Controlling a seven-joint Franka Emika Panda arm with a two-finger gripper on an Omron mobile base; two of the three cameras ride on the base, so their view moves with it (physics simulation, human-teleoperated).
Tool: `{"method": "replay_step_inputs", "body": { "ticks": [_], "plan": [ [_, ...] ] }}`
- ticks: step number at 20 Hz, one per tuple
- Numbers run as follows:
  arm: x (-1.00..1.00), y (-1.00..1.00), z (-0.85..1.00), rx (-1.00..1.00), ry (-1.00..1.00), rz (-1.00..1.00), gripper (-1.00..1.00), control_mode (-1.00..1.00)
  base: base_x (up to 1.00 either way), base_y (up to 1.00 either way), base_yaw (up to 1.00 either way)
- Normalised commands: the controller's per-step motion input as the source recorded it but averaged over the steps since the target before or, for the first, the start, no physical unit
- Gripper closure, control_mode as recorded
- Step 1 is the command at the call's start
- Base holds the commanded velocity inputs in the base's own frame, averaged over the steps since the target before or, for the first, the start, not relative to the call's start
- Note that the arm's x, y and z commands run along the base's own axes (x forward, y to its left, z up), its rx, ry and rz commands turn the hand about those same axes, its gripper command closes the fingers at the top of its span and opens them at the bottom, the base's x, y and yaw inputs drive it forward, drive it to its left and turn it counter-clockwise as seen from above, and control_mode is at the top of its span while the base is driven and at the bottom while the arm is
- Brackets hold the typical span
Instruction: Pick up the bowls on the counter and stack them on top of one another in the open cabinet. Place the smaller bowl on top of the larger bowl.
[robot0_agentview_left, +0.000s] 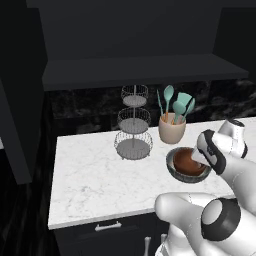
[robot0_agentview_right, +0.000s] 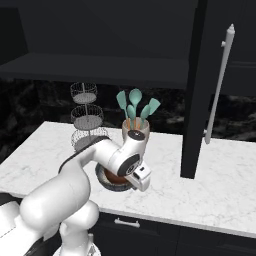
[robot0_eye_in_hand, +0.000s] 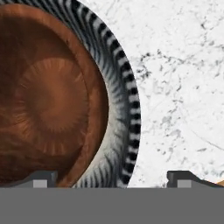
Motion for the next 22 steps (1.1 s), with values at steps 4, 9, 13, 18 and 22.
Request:
{"method": "replay_step_inputs", "body": {
  "ticks": [4, 9, 13, 18, 22],
  "plan": [
    [0.00, 0.11, -0.39, 0.00, 0.00, 0.09, -1.00, -1.00, 0.00, 0.00, 0.00],
    [0.00, 0.07, -0.34, 0.00, 0.00, 0.07, 1.00, -1.00, 0.00, 0.00, 0.00],
    [0.02, 0.00, 0.00, 0.00, 0.00, 0.00, 1.00, -1.00, 0.00, 0.00, 0.00],
    [-0.03, 0.00, 0.15, 0.00, -0.01, 0.00, 1.00, -1.00, 0.00, 0.00, 0.00],
    [-0.56, 0.00, 0.84, 0.02, -0.27, 0.00, 1.00, -1.00, 0.00, 0.00, 0.00]
  ]
}}
